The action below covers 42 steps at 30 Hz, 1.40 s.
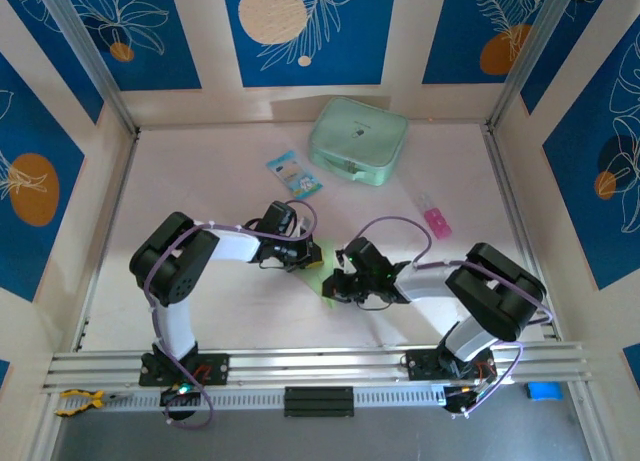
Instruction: Fold a paper plane with a square sheet of paper (pick it up from the middle)
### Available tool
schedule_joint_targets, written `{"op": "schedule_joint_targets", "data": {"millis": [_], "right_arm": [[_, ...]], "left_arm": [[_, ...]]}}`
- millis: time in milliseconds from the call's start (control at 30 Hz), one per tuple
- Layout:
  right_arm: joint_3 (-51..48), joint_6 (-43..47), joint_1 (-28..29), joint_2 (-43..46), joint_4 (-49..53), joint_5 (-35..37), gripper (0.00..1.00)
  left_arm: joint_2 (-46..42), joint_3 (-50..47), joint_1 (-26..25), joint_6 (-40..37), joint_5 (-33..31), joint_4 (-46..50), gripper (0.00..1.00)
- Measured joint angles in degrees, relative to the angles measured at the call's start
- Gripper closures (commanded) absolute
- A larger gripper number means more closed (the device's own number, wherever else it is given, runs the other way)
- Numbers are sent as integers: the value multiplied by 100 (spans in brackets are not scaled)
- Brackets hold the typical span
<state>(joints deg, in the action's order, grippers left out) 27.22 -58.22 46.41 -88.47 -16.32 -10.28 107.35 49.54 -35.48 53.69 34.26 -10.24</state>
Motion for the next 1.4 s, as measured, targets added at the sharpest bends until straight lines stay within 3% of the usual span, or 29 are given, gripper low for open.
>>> {"op": "schedule_joint_targets", "data": {"millis": [767, 1100, 1233, 1400], "right_arm": [[-424, -96, 302, 837, 743, 330, 94], [-437, -81, 354, 1567, 1690, 398, 94], [-291, -26, 203, 1917, 1858, 400, 94], [289, 109, -7, 1528, 1816, 385, 93]], "left_arm": [[0, 0, -7, 0, 20, 15, 100], [0, -7, -7, 0, 15, -4, 100], [0, -15, -7, 0, 15, -26, 100], [0, -31, -7, 0, 15, -66, 100]]}}
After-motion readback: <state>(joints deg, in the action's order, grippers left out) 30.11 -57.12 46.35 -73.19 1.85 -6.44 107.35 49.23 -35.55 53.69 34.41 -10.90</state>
